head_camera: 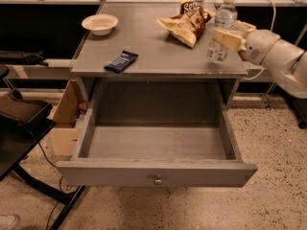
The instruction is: Pick blue plastic bottle from top drawer and place on counter
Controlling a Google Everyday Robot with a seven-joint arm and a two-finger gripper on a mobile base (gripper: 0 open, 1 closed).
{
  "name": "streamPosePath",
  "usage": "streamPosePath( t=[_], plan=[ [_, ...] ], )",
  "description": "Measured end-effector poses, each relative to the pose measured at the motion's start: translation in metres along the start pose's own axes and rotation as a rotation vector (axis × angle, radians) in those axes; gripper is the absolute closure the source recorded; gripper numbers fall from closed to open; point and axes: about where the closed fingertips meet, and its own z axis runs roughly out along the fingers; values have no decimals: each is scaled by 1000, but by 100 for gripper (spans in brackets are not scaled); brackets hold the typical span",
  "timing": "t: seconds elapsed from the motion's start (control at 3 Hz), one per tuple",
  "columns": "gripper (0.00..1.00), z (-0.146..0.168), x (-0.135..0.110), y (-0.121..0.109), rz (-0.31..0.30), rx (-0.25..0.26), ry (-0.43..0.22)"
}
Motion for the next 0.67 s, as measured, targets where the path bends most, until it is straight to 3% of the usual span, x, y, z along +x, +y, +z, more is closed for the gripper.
streamPosePath(
  t=[0.33, 0.67],
  plan=[
    [100, 26, 9, 6, 24, 15, -84],
    [100, 52, 15, 19, 10, 24, -61]
  ],
)
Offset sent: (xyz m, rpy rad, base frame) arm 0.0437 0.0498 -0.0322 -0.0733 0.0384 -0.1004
